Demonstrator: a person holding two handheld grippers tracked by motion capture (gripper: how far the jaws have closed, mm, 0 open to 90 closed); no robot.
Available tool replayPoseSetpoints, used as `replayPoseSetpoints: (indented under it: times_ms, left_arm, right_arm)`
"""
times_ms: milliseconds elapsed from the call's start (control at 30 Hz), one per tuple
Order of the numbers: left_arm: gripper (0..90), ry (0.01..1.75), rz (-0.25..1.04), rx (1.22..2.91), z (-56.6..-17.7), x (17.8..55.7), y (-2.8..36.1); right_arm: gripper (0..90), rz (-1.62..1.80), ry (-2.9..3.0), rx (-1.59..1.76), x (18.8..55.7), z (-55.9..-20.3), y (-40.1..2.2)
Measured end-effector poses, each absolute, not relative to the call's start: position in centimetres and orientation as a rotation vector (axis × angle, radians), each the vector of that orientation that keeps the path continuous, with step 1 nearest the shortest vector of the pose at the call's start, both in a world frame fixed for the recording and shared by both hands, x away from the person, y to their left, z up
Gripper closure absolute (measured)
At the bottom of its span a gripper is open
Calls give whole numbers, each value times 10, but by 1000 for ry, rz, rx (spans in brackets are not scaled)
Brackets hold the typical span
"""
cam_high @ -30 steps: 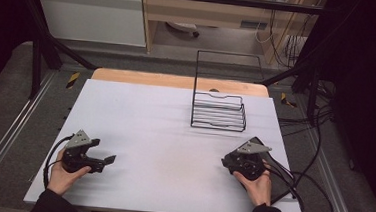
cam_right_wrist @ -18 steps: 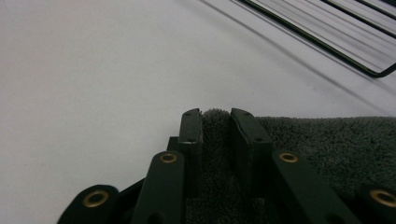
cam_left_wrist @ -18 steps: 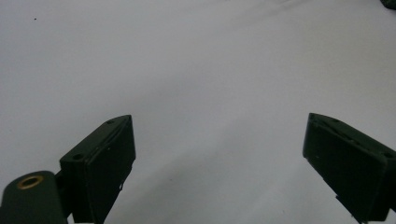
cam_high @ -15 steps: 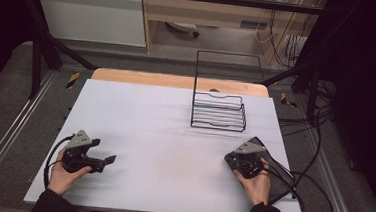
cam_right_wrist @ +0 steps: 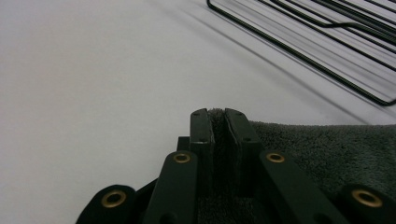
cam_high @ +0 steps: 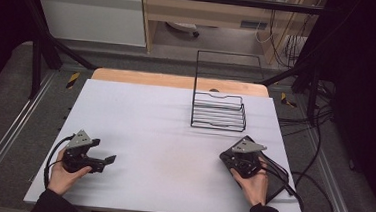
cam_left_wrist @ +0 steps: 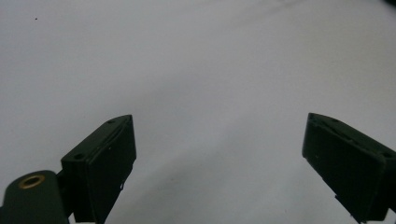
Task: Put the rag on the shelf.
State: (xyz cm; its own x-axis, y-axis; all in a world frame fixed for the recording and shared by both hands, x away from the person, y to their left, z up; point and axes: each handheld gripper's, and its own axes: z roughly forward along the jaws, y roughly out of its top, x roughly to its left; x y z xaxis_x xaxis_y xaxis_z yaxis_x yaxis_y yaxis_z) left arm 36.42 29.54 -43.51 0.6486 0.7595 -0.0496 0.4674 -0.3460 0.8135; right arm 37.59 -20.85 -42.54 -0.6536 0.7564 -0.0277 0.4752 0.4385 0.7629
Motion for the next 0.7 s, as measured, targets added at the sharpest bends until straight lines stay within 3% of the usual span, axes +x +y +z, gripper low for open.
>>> replayPoseSetpoints:
  times_ms: [700]
  left_arm:
    - [94, 956, 434, 2009, -435, 364, 295]
  right_arm:
    - [832, 1114, 2449, 970, 385, -420, -141]
